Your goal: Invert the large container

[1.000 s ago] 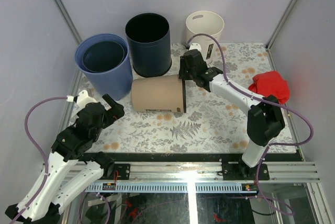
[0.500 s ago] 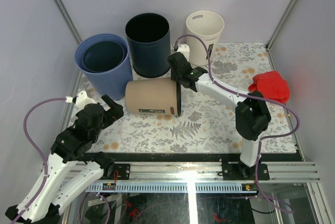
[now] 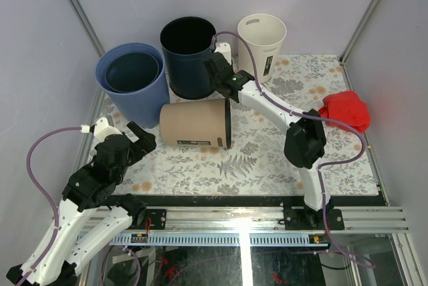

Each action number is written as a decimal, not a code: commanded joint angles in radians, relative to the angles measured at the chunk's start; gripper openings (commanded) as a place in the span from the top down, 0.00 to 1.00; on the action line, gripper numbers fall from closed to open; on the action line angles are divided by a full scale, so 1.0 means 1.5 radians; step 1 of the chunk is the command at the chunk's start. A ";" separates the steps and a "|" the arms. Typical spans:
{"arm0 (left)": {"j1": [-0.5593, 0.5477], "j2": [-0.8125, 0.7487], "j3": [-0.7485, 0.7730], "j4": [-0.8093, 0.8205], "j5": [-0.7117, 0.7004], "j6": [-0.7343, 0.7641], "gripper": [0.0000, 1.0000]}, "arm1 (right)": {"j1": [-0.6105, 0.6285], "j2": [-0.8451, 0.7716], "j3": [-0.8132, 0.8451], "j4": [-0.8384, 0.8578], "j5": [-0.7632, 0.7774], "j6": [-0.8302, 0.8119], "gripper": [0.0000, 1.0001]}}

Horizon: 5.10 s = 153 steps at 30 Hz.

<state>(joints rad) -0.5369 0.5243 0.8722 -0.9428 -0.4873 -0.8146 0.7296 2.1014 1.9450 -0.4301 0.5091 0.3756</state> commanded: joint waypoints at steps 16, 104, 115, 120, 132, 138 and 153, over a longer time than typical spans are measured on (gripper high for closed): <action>0.000 0.009 -0.021 0.031 0.006 0.016 0.00 | 0.055 -0.350 -0.240 -0.134 -0.091 0.170 0.54; -0.063 0.186 -0.113 0.176 0.203 0.043 0.15 | 0.112 -0.285 -0.264 -0.015 0.083 0.114 0.51; -0.086 0.212 -0.126 0.203 0.193 0.023 0.15 | 0.171 -0.474 -0.390 -0.049 -0.047 0.231 0.51; -0.086 0.219 -0.122 0.203 0.188 0.024 0.14 | 0.211 -0.498 -0.442 -0.079 -0.077 0.265 0.52; -0.087 0.222 -0.114 0.203 0.189 0.023 0.14 | 0.230 -0.482 -0.542 -0.059 -0.026 0.301 0.50; -0.088 0.223 -0.105 0.194 0.186 0.028 0.14 | 0.230 -0.443 -0.540 -0.038 0.044 0.292 0.50; -0.090 0.219 -0.102 0.182 0.181 0.029 0.14 | 0.154 -0.457 -0.599 0.029 0.103 0.274 0.49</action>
<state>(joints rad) -0.6617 0.8577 0.6895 -0.6899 -0.1978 -0.7731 1.0107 1.4574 1.0817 -0.4561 0.5709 0.7940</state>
